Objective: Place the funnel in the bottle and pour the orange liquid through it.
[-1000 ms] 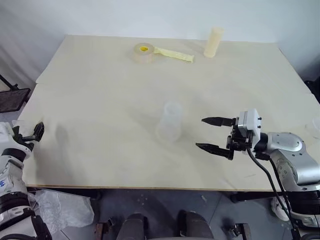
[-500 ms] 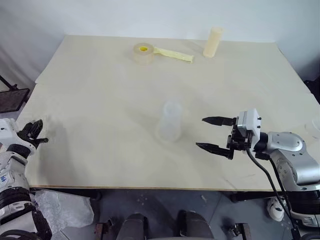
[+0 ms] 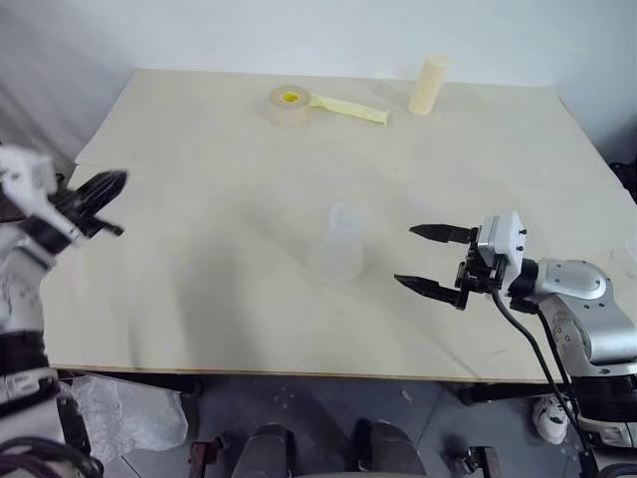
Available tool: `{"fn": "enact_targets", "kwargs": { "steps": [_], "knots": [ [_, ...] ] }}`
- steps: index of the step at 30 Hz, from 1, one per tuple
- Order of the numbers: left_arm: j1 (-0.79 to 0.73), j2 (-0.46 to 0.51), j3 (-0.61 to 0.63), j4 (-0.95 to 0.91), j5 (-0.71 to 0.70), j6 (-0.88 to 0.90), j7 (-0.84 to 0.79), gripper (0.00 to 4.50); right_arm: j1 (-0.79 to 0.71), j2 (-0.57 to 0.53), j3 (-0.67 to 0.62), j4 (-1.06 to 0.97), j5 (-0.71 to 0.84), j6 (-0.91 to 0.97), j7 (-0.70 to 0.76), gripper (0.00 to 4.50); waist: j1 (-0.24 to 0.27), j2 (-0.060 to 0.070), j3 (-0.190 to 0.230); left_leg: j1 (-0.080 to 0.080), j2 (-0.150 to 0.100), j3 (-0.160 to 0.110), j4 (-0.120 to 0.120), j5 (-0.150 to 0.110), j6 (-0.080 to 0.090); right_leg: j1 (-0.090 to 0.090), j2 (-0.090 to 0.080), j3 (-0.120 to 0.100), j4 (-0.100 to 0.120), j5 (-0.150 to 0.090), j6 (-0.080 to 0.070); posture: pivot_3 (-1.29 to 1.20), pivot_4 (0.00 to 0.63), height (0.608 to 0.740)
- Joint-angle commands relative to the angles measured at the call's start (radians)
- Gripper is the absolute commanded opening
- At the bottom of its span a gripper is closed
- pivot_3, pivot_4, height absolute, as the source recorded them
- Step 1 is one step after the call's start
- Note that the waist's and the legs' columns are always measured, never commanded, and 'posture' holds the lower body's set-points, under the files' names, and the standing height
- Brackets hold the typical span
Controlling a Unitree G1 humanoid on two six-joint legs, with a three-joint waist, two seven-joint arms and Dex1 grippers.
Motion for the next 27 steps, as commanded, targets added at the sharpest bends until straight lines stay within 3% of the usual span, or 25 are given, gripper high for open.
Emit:
{"fn": "enact_targets", "kwargs": {
  "steps": [1,11,21,27],
  "knots": [
    [-0.142,-0.004,-0.105,0.014,0.038,-0.022,-0.096,0.02,-0.015,-0.007,-0.039,-0.037,0.026,-0.001,-0.013,4.5,-0.003,0.0,0.0,0.0,0.0,0.0,0.0,0.0,0.0,0.0,0.0,0.0,0.0,0.0,0.0,0.0,0.15,0.74],
    [-0.525,-0.158,-0.41,0.25,0.196,-0.139,-0.432,0.02,0.039,0.064,-0.084,-0.242,0.14,0.107,-0.176,4.5,-0.003,0.0,0.0,-0.001,0.0,0.001,-0.001,0.0,0.0,-0.001,0.0,-0.001,0.0,0.0,0.0,0.0,0.15,0.74],
    [-0.786,-0.299,-0.493,0.581,0.331,-0.374,-0.603,0.02,0.156,0.089,-0.098,-0.396,0.168,0.15,-0.293,4.5,0.003,-0.001,0.0,-0.002,-0.001,0.001,-0.001,0.0,0.001,-0.002,0.0,-0.001,-0.001,0.0,0.0,0.0,0.15,0.74],
    [-0.836,-0.344,-0.49,0.655,0.363,-0.454,-0.674,0.02,0.191,0.089,-0.106,-0.427,0.162,0.143,-0.339,4.5,-0.001,-0.001,0.0,-0.002,-0.001,0.002,-0.001,0.0,0.001,-0.002,0.0,-0.001,-0.002,0.0,0.0,0.0,0.15,0.74]
  ]
}}
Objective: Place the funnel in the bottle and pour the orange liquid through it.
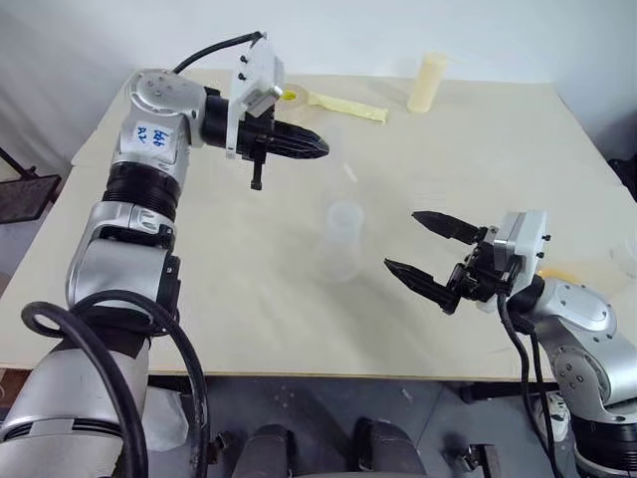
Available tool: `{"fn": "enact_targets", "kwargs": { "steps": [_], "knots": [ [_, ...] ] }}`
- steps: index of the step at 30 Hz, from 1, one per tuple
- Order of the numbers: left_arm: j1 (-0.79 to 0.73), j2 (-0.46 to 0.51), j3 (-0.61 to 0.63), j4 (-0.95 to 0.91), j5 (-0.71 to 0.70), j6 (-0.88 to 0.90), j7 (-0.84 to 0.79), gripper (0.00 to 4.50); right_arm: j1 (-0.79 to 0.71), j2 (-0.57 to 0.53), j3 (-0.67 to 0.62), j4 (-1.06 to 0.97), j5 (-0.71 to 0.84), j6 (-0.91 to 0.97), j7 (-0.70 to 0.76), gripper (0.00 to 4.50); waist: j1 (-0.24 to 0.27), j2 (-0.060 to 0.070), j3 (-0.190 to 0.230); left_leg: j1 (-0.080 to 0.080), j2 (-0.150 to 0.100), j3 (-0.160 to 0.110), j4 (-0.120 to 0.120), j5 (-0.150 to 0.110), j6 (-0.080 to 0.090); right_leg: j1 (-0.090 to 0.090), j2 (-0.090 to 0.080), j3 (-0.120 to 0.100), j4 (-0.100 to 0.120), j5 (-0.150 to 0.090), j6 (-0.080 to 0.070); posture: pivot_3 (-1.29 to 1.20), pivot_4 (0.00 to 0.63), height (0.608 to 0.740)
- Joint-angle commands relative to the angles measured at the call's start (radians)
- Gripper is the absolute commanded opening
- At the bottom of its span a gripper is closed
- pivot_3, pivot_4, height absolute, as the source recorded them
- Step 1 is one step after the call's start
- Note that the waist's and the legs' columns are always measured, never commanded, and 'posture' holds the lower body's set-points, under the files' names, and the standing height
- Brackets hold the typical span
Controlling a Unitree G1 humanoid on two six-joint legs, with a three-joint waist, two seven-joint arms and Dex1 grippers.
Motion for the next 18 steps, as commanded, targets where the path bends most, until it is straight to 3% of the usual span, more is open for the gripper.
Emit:
{"fn": "enact_targets", "kwargs": {
  "steps": [1,18],
  "knots": [
    [-0.041,-0.01,0.015,0.024,0.014,-0.046,-0.035,0.02,0.009,-0.001,-0.036,-0.052,0.006,-0.016,-0.023,4.5,-0.001,0.0,0.0,0.0,0.0,0.0,0.0,0.0,0.0,0.0,0.0,0.0,0.0,0.0,0.0,0.0,0.15,0.74],
    [-0.047,-0.016,0.022,0.039,0.026,-0.11,-0.146,0.02,0.032,-0.003,-0.034,-0.057,-0.011,-0.03,-0.049,4.5,0.001,0.0,0.0,0.0,0.0,-0.001,0.001,0.0,0.0,0.0,0.0,0.0,0.0,0.0,0.0,0.0,0.15,0.74]
  ]
}}
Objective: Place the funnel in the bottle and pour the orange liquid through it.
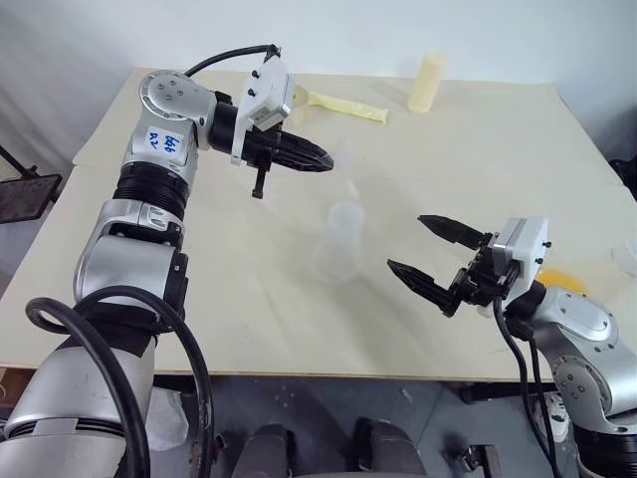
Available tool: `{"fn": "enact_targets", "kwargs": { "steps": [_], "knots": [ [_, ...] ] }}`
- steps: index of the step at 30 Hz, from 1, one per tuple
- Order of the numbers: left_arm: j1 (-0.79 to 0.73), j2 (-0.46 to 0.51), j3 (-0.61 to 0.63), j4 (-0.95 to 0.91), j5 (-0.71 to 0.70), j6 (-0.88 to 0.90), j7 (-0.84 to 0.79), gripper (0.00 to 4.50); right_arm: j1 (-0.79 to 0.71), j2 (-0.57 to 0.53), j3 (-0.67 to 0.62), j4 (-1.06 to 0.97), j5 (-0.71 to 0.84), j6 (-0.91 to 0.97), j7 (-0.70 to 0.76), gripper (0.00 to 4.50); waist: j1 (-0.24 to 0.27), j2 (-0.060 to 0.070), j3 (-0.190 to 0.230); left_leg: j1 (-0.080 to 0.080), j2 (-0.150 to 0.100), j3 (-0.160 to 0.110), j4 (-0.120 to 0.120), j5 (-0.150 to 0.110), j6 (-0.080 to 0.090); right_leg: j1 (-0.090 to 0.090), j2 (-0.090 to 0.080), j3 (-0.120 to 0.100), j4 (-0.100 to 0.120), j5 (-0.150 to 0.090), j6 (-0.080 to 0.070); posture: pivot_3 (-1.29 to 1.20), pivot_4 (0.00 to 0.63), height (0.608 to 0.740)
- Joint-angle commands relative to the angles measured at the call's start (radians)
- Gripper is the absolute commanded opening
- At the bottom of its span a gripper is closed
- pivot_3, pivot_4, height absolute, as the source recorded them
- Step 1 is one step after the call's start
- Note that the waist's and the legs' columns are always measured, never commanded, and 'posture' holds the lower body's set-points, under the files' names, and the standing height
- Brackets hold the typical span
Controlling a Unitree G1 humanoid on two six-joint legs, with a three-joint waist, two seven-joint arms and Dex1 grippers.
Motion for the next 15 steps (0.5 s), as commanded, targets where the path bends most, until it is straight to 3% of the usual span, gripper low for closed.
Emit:
{"fn": "enact_targets", "kwargs": {
  "steps": [1,9,15],
  "knots": [
    [-0.042,0.001,0.019,-0.02,-0.014,-0.016,-0.096,0.02,-0.002,-0.003,-0.032,-0.035,0.005,-0.026,-0.002,4.5,0.001,0.0,0.0,0.0,0.0,0.0,0.0,0.0,0.0,0.0,0.0,0.0,0.0,0.0,0.0,0.0,0.15,0.74],
    [-0.051,0.01,0.032,-0.049,-0.053,0.011,-0.112,0.02,0.001,-0.008,-0.036,-0.019,-0.004,-0.036,0.012,4.5,0.0,0.0,0.0,0.0,0.0,0.0,0.0,0.0,0.0,0.0,0.0,0.0,0.0,0.0,0.0,0.0,0.15,0.74],
    [-0.004,0.04,-0.036,-0.124,-0.093,0.028,-0.113,0.02,-0.004,-0.014,-0.034,-0.007,-0.007,-0.042,0.022,4.5,-0.001,0.0,0.0,0.0,0.0,0.0,0.0,0.0,0.0,0.0,0.0,0.0,0.0,0.0,0.0,0.0,0.15,0.74]
  ]
}}
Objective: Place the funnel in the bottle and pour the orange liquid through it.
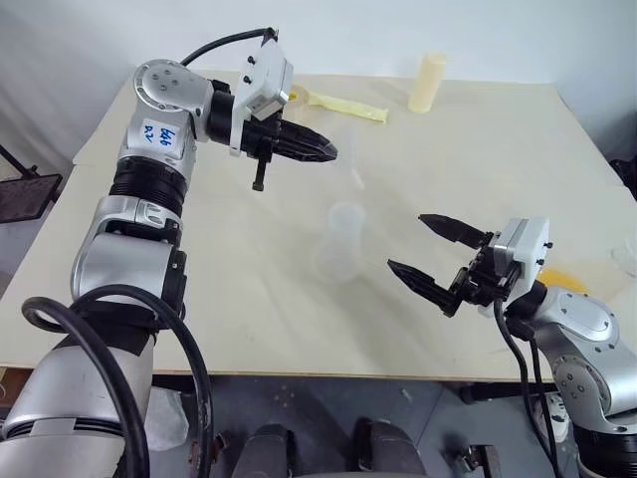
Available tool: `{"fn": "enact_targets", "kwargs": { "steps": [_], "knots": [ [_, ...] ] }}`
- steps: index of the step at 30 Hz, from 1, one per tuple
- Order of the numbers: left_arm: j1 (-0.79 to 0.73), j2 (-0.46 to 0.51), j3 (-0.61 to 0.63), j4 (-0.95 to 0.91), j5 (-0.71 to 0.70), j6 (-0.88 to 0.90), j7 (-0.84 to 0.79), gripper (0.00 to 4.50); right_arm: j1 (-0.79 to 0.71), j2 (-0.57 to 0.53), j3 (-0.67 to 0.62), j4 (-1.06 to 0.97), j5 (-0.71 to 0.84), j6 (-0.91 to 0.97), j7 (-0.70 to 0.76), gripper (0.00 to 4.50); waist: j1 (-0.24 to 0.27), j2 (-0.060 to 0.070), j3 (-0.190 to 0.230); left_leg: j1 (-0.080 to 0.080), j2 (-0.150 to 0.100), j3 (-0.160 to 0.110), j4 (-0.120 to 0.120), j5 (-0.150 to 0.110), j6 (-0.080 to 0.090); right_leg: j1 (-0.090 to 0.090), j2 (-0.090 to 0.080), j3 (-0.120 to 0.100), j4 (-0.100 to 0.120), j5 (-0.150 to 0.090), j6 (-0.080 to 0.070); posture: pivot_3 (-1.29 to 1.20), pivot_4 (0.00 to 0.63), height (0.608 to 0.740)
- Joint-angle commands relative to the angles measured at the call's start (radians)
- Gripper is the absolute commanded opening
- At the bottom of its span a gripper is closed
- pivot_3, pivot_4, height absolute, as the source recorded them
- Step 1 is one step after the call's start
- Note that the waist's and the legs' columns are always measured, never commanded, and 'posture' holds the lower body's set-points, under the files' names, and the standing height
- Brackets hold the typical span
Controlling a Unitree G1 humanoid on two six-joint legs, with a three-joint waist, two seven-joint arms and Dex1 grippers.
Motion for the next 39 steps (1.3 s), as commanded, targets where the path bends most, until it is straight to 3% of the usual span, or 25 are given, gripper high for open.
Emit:
{"fn": "enact_targets", "kwargs": {
  "steps": [1,17,25,28,39],
  "knots": [
    [0.016,0.026,-0.033,-0.079,-0.046,0.009,-0.112,0.02,-0.005,-0.013,-0.034,-0.01,0.001,-0.022,0.008,4.5,0.0,0.0,0.0,0.0,0.0,0.0,0.0,0.0,0.0,0.0,0.0,0.0,0.0,0.0,0.0,0.0,0.15,0.74],
    [0.073,0.079,-0.182,-0.184,-0.09,-0.009,-0.112,0.02,0.005,-0.006,-0.025,-0.006,-0.02,-0.031,0.018,4.5,0.0,0.0,0.0,0.0,0.0,0.0,0.0,0.0,0.0,0.0,0.0,0.0,0.0,0.0,0.0,0.0,0.15,0.74],
    [0.046,0.083,-0.267,-0.171,-0.058,-0.102,-0.112,0.02,0.014,-0.006,-0.026,-0.005,-0.029,-0.04,0.021,4.5,0.002,0.0,0.0,0.0,0.0,0.0,0.001,0.0,0.0,0.0,0.0,0.0,0.0,0.0,0.0,0.0,0.15,0.74],
    [0.034,0.074,-0.275,-0.168,-0.052,-0.13,-0.112,0.71,0.018,-0.006,-0.027,-0.003,-0.031,-0.046,0.022,4.5,0.002,0.0,0.0,0.0,0.0,0.0,0.001,0.0,0.0,0.0,0.0,0.0,0.0,0.0,0.0,0.0,0.15,0.74],
    [0.019,0.068,-0.235,-0.194,-0.079,-0.064,-0.112,4.25,0.034,-0.016,-0.041,0.006,-0.035,-0.058,0.03,4.5,0.001,0.0,0.0,0.0,0.0,0.0,0.001,0.0,0.0,0.0,0.0,0.0,0.0,0.0,0.0,0.0,0.15,0.74]
  ]
}}
